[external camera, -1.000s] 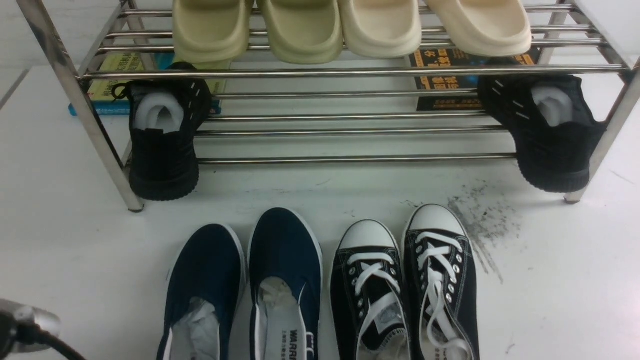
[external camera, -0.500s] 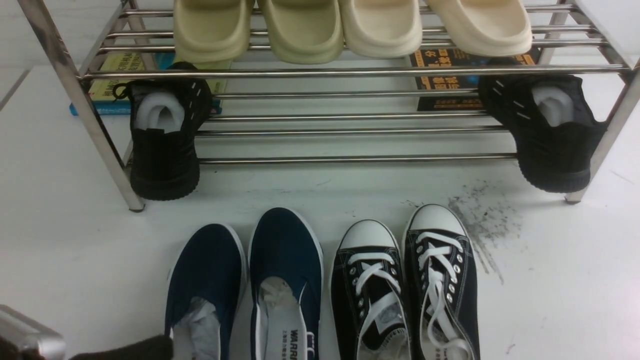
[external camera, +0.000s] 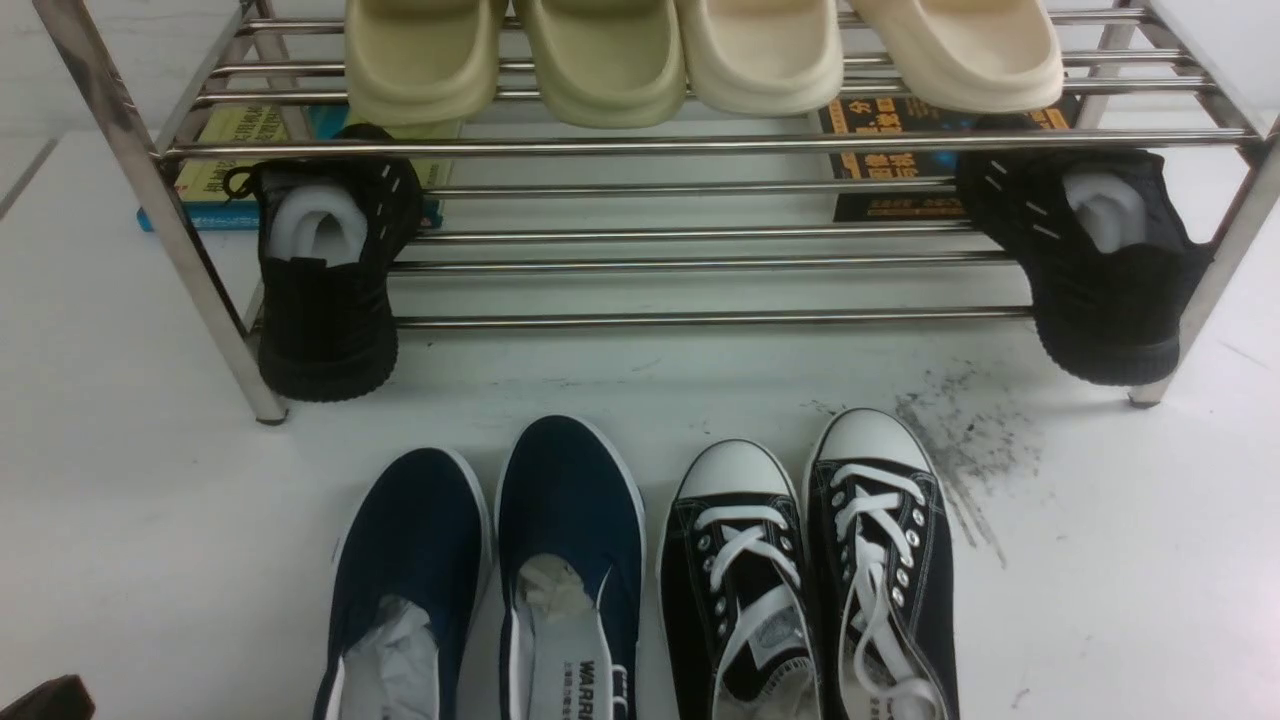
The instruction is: Take the shoes off the shelf with your hand on the white table.
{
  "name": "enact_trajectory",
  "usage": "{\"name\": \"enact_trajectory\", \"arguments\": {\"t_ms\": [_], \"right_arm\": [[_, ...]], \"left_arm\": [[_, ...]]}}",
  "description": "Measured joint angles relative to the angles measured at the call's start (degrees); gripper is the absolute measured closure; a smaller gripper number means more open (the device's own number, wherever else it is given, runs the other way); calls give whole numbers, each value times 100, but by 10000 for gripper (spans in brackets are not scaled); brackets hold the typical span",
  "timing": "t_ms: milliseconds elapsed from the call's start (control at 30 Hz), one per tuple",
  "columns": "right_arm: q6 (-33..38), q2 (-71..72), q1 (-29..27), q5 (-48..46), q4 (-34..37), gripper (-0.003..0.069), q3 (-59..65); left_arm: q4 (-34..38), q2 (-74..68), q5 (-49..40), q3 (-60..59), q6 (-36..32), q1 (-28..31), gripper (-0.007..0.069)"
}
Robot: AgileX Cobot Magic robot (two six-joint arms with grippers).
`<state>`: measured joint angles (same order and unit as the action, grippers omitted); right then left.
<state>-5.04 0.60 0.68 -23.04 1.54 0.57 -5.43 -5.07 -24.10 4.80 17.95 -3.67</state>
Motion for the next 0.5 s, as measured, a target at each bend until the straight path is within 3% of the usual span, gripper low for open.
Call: {"name": "enact_trajectory", "arguments": {"t_ms": [500], "right_arm": [[0,0,0,0,0,420,0]], "left_arm": [[-79,574,56,-546,98,161,571]]}}
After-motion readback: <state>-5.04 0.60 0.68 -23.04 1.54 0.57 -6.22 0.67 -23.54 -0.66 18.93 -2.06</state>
